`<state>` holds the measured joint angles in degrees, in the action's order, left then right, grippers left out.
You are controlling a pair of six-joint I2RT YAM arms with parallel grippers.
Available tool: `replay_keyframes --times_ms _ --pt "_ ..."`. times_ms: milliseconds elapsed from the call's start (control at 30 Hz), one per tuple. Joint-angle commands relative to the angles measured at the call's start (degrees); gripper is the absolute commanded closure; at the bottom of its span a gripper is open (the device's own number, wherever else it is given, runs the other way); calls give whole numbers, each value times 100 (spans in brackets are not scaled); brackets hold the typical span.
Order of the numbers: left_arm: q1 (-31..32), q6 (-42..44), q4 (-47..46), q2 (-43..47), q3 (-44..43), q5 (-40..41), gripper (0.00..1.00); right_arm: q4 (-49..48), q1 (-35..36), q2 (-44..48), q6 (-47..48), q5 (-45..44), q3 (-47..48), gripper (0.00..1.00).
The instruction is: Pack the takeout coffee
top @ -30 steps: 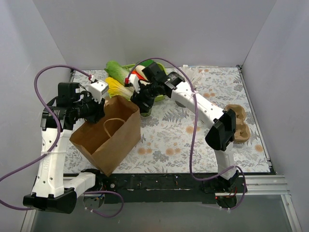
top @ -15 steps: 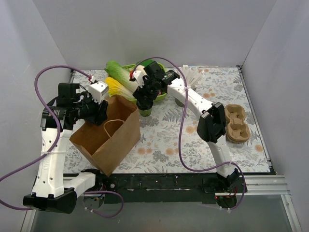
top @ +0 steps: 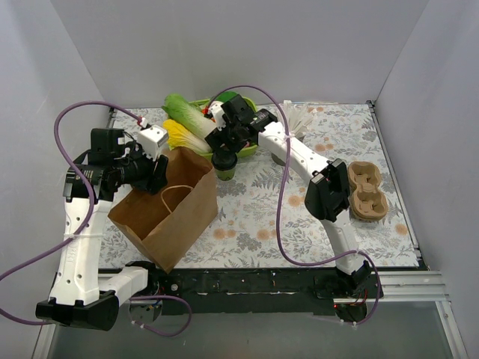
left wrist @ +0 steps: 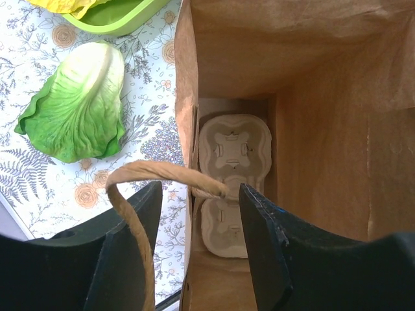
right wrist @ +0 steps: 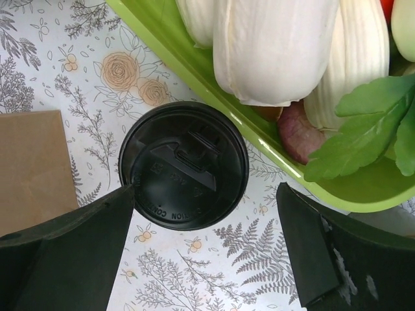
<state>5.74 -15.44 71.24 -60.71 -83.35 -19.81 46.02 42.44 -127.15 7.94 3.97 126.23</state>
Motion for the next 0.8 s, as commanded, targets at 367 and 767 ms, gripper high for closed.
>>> replay_keyframes --times_ms 367,767 --pt "-20 -99 -76 59 82 -58 48 -181 186 -301 -162 -238 165 6" --pt "-20 -56 -102 -29 47 -84 47 -76 160 -188 233 7 -19 23"
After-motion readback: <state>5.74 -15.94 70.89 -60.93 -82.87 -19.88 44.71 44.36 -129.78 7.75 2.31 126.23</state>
